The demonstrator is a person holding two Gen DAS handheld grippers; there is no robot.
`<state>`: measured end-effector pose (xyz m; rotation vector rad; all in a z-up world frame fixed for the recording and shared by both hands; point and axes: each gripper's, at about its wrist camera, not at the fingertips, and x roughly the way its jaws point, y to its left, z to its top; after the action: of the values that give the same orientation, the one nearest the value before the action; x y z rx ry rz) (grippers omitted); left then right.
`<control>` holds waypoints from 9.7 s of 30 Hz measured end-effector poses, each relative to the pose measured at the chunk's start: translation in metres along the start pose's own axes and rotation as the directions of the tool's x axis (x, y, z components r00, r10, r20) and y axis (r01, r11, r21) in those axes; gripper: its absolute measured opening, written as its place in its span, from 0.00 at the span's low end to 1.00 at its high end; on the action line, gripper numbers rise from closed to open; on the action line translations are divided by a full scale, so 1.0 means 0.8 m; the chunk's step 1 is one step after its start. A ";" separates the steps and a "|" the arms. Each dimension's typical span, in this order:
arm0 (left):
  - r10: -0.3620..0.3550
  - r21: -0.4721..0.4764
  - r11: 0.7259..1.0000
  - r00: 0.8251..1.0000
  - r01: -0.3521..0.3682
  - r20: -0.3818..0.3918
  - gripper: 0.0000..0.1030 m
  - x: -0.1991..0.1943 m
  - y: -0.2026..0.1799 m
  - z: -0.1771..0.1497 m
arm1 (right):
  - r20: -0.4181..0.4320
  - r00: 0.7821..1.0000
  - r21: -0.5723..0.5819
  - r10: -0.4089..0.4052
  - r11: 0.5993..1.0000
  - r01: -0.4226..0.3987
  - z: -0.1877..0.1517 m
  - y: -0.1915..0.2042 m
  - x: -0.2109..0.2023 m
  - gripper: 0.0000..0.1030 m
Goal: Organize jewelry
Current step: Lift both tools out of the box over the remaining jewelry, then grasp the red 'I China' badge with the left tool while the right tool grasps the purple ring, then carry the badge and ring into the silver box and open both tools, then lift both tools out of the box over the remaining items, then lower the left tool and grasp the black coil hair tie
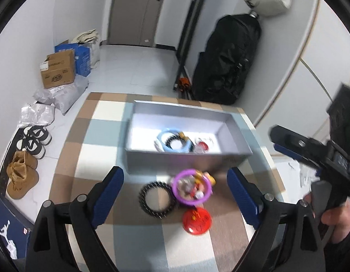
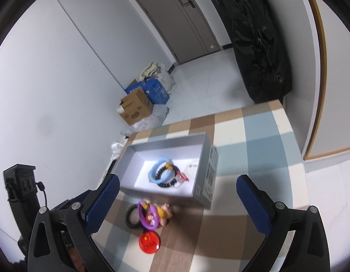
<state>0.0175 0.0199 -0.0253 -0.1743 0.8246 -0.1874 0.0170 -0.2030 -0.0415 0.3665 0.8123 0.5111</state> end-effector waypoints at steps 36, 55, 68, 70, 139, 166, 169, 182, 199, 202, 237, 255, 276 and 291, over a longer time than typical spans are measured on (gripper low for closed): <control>0.082 0.121 0.991 0.972 -0.056 -0.222 0.73 0.036 -0.044 -0.061 | -0.034 0.995 0.088 -0.094 0.991 0.097 -0.025 -0.040 -0.040 1.00; 0.088 0.215 0.976 0.965 -0.034 -0.247 0.36 0.043 -0.071 -0.066 | -0.038 0.995 0.093 -0.097 0.991 0.101 -0.024 -0.042 -0.041 1.00; -0.009 0.076 0.997 0.981 0.024 -0.195 0.36 0.017 -0.048 -0.039 | -0.067 0.992 0.099 -0.103 0.989 0.109 -0.027 -0.041 -0.033 1.00; -0.023 0.036 0.999 0.986 0.030 -0.167 0.36 0.008 -0.037 -0.030 | -0.091 0.991 0.097 -0.099 0.989 0.108 -0.029 -0.039 -0.027 1.00; -0.009 -0.198 0.980 0.999 -0.002 -0.052 0.37 0.007 0.031 0.030 | -0.110 0.994 -0.074 0.006 0.997 -0.015 -0.012 0.060 0.030 0.06; -0.060 -0.219 0.975 0.990 0.032 -0.125 0.37 0.072 0.028 0.072 | -0.087 0.996 0.038 0.000 0.999 0.003 0.048 0.015 0.065 0.06; -0.066 -0.227 0.973 0.989 0.034 -0.134 0.37 0.077 0.028 0.073 | -0.095 0.995 0.052 -0.002 0.999 0.007 0.047 0.010 0.070 0.06; -0.082 -0.215 0.975 0.986 0.050 -0.144 0.37 0.086 0.023 0.074 | -0.115 0.993 0.074 -0.011 0.997 0.020 0.043 0.004 0.075 0.06; -0.094 -0.152 0.985 0.990 0.077 -0.108 0.49 0.072 0.001 0.078 | -0.032 0.999 0.081 0.013 0.997 -0.011 0.048 0.005 0.047 0.46; -0.081 -0.147 0.987 0.992 0.065 -0.100 0.49 0.068 0.000 0.077 | -0.022 1.000 0.074 0.007 0.997 -0.005 0.047 0.005 0.041 0.54; 0.061 -0.081 0.995 0.997 -0.057 0.056 0.80 -0.014 0.023 0.010 | 0.086 0.996 -0.080 -0.010 0.997 0.017 -0.008 0.037 -0.025 1.00; 0.081 0.018 0.997 0.992 -0.080 -0.101 0.86 0.017 0.022 -0.032 | 0.030 0.995 -0.133 -0.097 0.986 0.101 -0.030 0.041 -0.017 1.00; 0.050 0.001 0.999 0.976 -0.051 -0.213 0.86 0.046 0.020 -0.037 | -0.025 0.990 -0.118 -0.140 0.984 0.136 -0.030 0.029 -0.012 1.00; 0.165 0.137 0.981 0.960 -0.136 -0.226 0.68 0.064 -0.002 -0.039 | -0.019 0.991 -0.086 -0.136 0.987 0.133 -0.027 0.019 -0.020 1.00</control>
<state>0.0286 0.0038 -0.0821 0.0258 1.0572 -0.1147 -0.0133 -0.1974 -0.0382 0.2258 0.8307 0.4231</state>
